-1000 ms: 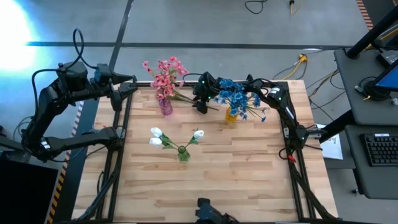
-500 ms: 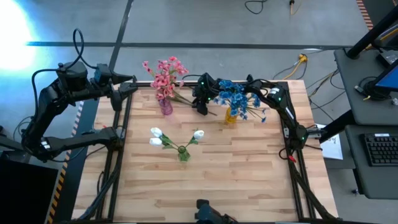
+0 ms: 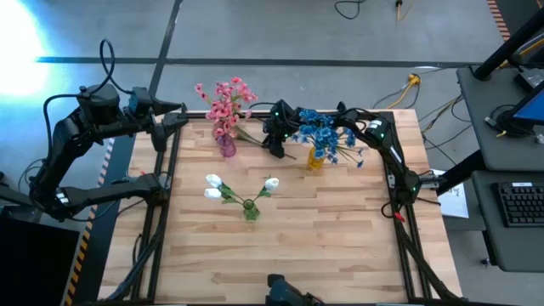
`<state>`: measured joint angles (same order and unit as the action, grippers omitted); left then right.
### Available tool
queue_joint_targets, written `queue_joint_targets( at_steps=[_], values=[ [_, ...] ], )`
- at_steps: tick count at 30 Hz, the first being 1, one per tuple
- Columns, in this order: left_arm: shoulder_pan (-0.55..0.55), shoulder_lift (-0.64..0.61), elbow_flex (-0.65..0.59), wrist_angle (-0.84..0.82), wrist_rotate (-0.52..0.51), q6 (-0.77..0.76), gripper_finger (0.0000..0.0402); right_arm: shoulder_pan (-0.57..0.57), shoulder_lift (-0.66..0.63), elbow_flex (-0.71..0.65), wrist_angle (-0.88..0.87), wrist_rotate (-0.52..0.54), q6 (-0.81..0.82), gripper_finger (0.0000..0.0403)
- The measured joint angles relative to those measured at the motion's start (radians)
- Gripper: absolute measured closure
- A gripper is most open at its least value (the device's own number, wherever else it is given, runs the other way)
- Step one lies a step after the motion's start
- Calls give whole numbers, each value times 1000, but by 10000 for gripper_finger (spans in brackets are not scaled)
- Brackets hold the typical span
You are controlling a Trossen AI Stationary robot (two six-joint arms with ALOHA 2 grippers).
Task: Sort flowers into vase by color
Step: Put the pink flowers into the pink vase
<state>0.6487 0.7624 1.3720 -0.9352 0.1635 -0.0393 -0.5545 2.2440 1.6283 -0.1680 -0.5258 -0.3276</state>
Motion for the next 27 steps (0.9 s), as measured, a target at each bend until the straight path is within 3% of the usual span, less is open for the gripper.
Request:
queue_joint_targets(
  at_steps=[15,27],
  values=[
    [0,0,0,0,0,-6,134,2,0,10,-7,-2,12,348],
    [0,0,0,0,0,-7,134,-2,0,102,-42,32,-27,392]
  ],
)
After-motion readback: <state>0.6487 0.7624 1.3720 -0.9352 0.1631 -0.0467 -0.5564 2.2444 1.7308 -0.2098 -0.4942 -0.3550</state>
